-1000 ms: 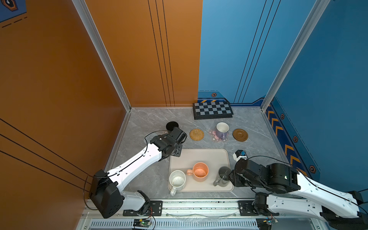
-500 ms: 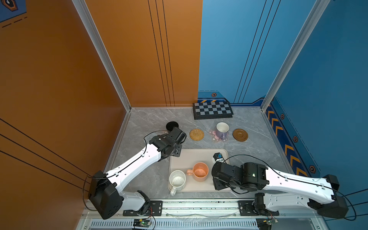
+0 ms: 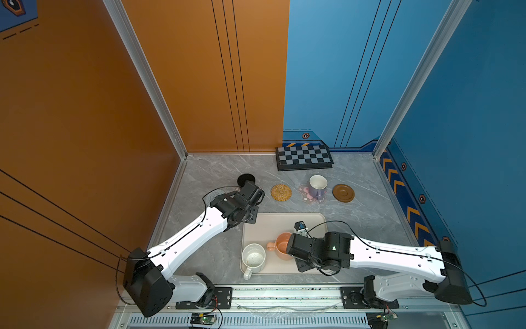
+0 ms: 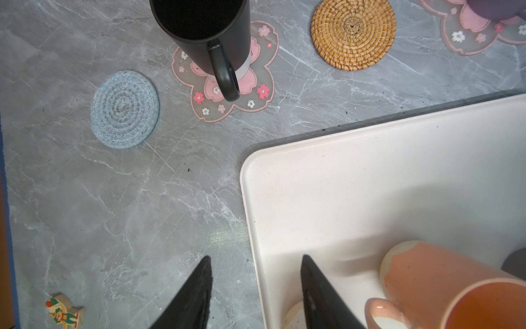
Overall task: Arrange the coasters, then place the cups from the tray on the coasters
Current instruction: 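Move the right gripper over the grey mug on the tray, then lower the right gripper onto the rim of the grey mug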
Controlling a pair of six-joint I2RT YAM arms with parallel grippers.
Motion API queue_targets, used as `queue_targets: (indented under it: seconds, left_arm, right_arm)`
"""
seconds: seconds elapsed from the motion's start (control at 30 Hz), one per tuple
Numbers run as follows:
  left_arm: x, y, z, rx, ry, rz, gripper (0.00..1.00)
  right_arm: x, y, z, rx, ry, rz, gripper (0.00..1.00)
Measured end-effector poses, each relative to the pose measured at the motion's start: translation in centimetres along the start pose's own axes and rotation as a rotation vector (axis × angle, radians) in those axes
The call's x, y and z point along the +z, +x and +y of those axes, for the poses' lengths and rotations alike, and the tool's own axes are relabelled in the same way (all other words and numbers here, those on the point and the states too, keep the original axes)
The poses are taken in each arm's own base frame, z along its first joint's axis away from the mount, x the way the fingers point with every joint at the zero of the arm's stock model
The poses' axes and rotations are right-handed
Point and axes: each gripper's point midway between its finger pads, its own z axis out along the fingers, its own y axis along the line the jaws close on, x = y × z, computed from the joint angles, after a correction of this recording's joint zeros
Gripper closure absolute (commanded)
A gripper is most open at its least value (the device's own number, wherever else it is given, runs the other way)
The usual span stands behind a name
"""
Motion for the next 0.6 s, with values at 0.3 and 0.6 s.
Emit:
queue_targets:
  seconds: [0.3,0.6]
  left_arm:
    - [0.3,0.4,0.2,0.001,-0.006,0.010,0.49]
    - [0.2,0.4,0.4,-0.005,-0.008,0.007,0.50]
  right_arm:
    - [1.4,-1.0,-0.9,0.015,0.072,-0.027,0.98]
    - [2.9,0.0,-2.0,0.015,0.117,-0.002,0.98]
